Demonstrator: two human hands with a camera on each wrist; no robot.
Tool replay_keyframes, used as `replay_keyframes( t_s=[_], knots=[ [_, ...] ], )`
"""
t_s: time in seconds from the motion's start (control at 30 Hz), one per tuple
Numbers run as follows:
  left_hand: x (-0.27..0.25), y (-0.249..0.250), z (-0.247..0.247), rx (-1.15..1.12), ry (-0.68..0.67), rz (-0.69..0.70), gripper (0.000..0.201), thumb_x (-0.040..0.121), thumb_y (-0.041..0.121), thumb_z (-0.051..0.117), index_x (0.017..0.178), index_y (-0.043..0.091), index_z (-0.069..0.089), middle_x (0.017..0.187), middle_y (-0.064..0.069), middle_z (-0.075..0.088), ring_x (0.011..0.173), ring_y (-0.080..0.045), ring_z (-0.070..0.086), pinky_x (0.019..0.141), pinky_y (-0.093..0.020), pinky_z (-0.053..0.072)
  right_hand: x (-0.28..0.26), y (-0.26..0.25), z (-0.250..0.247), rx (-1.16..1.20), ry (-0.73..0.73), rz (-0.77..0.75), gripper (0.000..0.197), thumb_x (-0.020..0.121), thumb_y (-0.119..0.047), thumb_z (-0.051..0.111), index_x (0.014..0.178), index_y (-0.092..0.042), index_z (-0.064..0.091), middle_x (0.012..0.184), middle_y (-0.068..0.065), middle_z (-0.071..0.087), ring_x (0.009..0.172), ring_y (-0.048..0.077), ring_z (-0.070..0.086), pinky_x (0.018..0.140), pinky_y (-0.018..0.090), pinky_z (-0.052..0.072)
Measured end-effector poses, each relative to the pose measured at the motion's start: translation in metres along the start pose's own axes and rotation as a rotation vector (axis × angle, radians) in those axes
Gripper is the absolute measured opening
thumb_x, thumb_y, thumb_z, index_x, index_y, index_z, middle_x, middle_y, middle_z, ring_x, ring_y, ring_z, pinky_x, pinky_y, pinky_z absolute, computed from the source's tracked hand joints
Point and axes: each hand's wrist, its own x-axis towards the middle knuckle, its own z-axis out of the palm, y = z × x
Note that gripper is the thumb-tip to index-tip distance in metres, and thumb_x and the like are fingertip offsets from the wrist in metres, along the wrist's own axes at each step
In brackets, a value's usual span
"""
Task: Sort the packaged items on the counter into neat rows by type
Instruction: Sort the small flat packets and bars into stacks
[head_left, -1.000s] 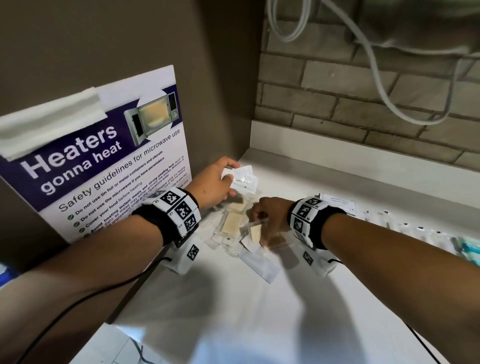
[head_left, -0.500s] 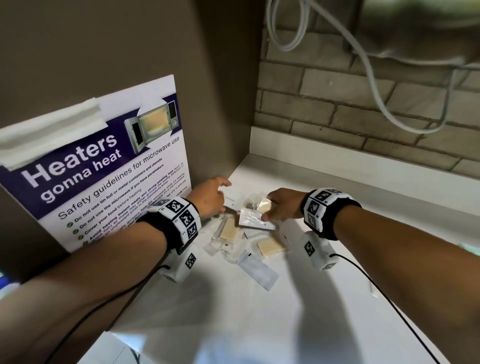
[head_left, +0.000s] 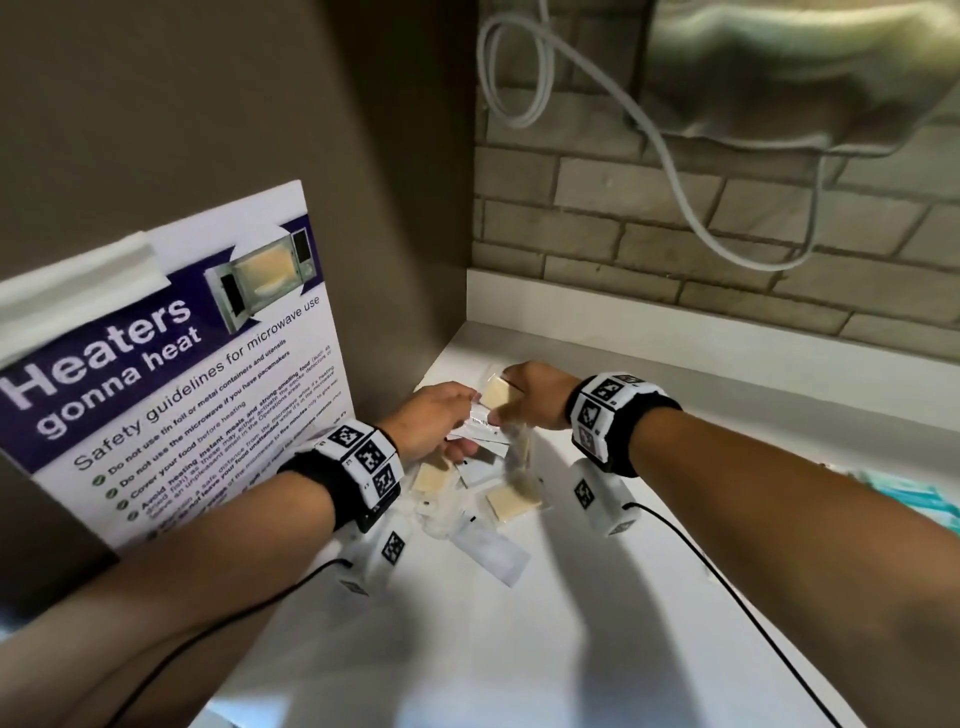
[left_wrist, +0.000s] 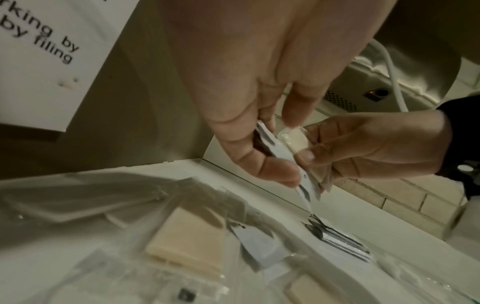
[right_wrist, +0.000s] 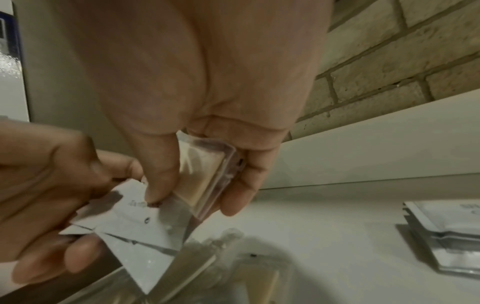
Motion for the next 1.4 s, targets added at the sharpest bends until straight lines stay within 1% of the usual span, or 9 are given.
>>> replay_keyframes(
  t_s=[0.07,0.17,0.3,0.5,0.67,0.83,1.07,1.27,1.4],
  knots=[
    [0.002,-0.004,-0.001,0.061,0.005,-0.002,0.039,0.094,-0.002,0.035,0.119,0.017,0.056,0.081,-0.02,0.066,0.056,-0.023,0.057,0.057,-0.03,0.047,0.003,0.0,0.002,0.036,0.009,0.016,0.027,0.085,-0.031,0.07,0.075,-0.016,0.049,0.074,0.0,0.058,0.073,0.021,0.057,0.057,0.026,0.04],
    [0.001,-0.011,-0.008,0.111,0.03,-0.017,0.038,0.096,-0.002,0.035,0.121,0.018,0.056,0.079,-0.019,0.067,0.066,-0.027,0.058,0.063,-0.035,0.047,0.01,0.002,0.002,0.193,0.08,0.062,0.032,0.09,-0.024,0.065,0.115,-0.008,0.055,0.087,0.004,0.063,0.071,0.02,0.063,0.053,0.023,0.046],
    [0.005,-0.008,-0.024,0.179,0.183,0.006,0.037,0.097,0.001,0.036,0.125,0.02,0.051,0.072,-0.011,0.065,0.056,-0.02,0.056,0.062,-0.036,0.048,0.02,0.007,0.008,0.034,0.046,0.173,0.06,0.088,-0.031,0.065,0.138,-0.007,0.042,0.123,0.01,0.057,0.112,0.027,0.058,0.095,0.037,0.049],
    [0.008,0.003,-0.039,0.205,0.302,0.137,0.037,0.098,0.002,0.039,0.129,0.017,0.052,0.082,-0.013,0.069,0.062,-0.019,0.061,0.074,-0.046,0.056,0.036,0.019,0.042,-0.141,-0.047,0.217,0.055,0.084,-0.025,0.065,0.127,-0.005,0.038,0.112,0.013,0.06,0.106,0.034,0.06,0.087,0.039,0.046],
    [0.006,0.001,-0.035,0.237,0.224,0.126,0.034,0.1,0.005,0.039,0.128,0.021,0.051,0.082,-0.012,0.069,0.068,-0.021,0.059,0.078,-0.046,0.056,0.037,0.018,0.041,-0.239,0.034,0.157,0.057,0.085,-0.027,0.063,0.135,-0.013,0.038,0.13,0.01,0.05,0.121,0.03,0.048,0.096,0.04,0.044],
    [0.009,0.0,-0.031,0.216,0.267,0.119,0.038,0.098,0.003,0.039,0.129,0.019,0.052,0.076,-0.009,0.068,0.068,-0.021,0.061,0.077,-0.044,0.056,0.011,0.008,0.031,-0.264,0.048,-0.05,0.052,0.069,-0.032,0.075,0.116,-0.021,0.054,0.115,0.001,0.056,0.11,0.023,0.05,0.088,0.032,0.047],
    [0.003,0.003,-0.025,0.219,0.24,0.088,0.04,0.098,0.003,0.04,0.133,0.017,0.051,0.076,-0.007,0.068,0.062,-0.016,0.061,0.081,-0.04,0.056,-0.027,-0.006,0.047,-0.369,-0.073,-0.11,0.034,0.089,-0.028,0.056,0.123,-0.031,0.062,0.122,0.001,0.063,0.114,0.027,0.057,0.095,0.035,0.047],
    [-0.008,0.004,-0.028,0.232,0.263,0.129,0.039,0.097,0.003,0.04,0.131,0.018,0.052,0.075,-0.007,0.069,0.064,-0.019,0.062,0.078,-0.043,0.057,-0.039,-0.011,0.041,-0.368,-0.032,-0.099,0.02,0.086,-0.018,0.061,0.105,-0.014,0.067,0.111,0.006,0.065,0.106,0.026,0.06,0.078,0.027,0.043],
    [-0.013,0.003,-0.028,0.249,0.257,0.158,0.04,0.097,0.002,0.04,0.131,0.018,0.053,0.076,-0.005,0.068,0.062,-0.015,0.064,0.077,-0.039,0.057,-0.057,-0.021,0.042,-0.259,-0.053,-0.038,0.01,0.088,-0.021,0.056,0.095,-0.016,0.051,0.106,0.006,0.06,0.092,0.024,0.053,0.075,0.027,0.037]
  ],
)
